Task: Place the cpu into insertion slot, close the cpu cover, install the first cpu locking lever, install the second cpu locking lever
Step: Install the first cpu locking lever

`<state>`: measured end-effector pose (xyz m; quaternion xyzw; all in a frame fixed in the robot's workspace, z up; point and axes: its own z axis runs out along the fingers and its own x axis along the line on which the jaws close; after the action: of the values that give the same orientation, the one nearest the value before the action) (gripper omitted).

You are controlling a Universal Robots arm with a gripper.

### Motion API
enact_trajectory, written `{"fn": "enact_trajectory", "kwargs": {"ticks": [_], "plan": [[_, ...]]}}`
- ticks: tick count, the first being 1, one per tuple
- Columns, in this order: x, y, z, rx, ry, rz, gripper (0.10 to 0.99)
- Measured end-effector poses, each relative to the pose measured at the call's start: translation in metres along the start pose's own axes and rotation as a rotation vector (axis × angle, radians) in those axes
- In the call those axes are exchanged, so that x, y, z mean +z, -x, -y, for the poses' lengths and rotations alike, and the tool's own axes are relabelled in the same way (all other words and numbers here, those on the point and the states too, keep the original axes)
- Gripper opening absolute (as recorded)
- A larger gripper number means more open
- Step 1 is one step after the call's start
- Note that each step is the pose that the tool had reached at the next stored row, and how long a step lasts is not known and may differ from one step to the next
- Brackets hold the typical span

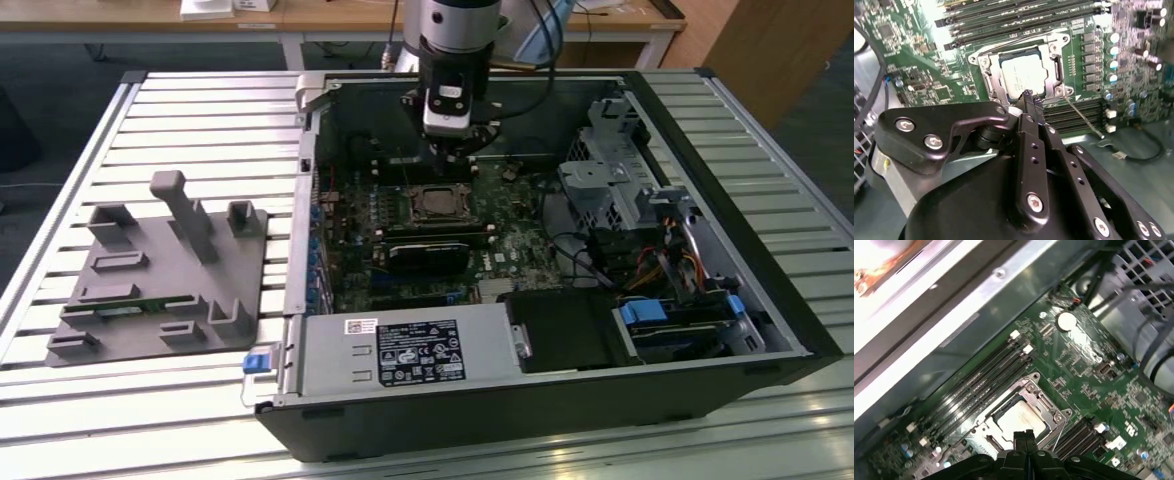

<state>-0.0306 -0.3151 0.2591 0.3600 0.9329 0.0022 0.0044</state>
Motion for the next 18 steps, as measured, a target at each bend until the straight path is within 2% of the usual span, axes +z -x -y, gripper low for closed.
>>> {"fn": "enact_trajectory", "kwargs": {"ticks": [18], "plan": [[0.0012, 0.0, 0.0, -0.327, 0.002, -0.0024, 0.106]]}}
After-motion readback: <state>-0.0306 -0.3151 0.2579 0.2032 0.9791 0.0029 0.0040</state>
